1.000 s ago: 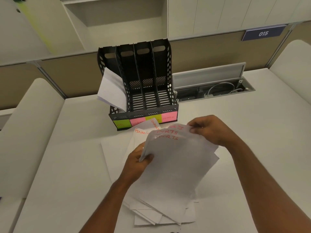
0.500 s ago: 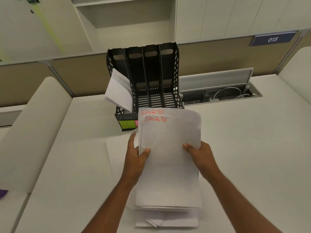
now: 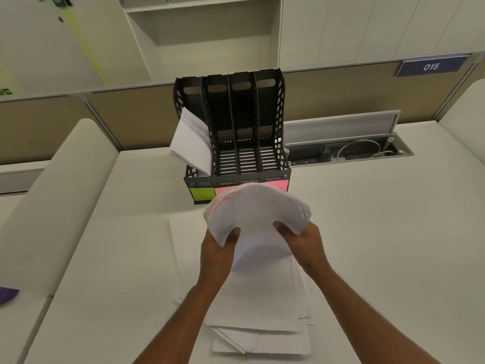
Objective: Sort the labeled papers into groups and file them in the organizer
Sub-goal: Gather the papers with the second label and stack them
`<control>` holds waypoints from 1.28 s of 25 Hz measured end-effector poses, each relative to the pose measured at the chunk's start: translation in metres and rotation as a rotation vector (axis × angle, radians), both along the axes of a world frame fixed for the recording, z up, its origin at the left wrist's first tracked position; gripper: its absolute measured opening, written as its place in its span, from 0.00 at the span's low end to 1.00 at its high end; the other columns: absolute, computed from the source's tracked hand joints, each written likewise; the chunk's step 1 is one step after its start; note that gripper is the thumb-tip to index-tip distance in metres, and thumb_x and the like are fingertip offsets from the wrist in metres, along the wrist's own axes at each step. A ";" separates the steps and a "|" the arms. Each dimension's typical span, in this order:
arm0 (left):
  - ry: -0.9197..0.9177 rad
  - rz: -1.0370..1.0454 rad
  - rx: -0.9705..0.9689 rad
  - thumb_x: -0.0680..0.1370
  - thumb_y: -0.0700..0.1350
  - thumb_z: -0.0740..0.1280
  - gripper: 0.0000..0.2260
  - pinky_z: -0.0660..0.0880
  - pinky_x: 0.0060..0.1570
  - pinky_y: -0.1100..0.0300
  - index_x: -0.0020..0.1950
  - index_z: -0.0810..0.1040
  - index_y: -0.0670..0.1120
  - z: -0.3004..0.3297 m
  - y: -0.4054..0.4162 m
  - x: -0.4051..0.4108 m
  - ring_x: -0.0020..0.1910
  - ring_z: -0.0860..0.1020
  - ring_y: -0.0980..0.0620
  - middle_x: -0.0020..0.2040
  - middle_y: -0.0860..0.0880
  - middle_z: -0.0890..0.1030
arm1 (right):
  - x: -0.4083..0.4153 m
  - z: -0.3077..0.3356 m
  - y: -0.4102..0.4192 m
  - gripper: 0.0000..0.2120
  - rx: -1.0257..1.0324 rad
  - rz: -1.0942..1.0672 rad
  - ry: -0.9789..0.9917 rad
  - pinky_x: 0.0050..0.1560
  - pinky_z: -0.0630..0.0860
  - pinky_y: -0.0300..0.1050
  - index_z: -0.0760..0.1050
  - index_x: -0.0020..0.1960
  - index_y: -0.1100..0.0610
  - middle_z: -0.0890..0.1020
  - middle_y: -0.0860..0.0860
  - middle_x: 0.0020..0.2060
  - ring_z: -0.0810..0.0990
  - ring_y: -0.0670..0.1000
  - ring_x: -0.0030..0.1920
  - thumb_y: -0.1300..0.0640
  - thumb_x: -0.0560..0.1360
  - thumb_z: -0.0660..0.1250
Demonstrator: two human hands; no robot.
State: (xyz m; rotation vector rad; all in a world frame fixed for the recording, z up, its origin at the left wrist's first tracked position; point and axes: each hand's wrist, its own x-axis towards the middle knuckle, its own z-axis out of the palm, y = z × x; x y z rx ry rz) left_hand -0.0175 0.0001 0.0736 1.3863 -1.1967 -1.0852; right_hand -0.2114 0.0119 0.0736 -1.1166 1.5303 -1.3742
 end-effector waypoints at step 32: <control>0.204 0.164 0.327 0.77 0.42 0.72 0.02 0.82 0.53 0.48 0.48 0.84 0.45 -0.039 0.003 0.041 0.50 0.84 0.42 0.47 0.43 0.87 | -0.029 -0.070 0.040 0.07 0.428 -0.175 -0.376 0.49 0.83 0.54 0.83 0.53 0.57 0.88 0.54 0.47 0.86 0.58 0.48 0.58 0.76 0.73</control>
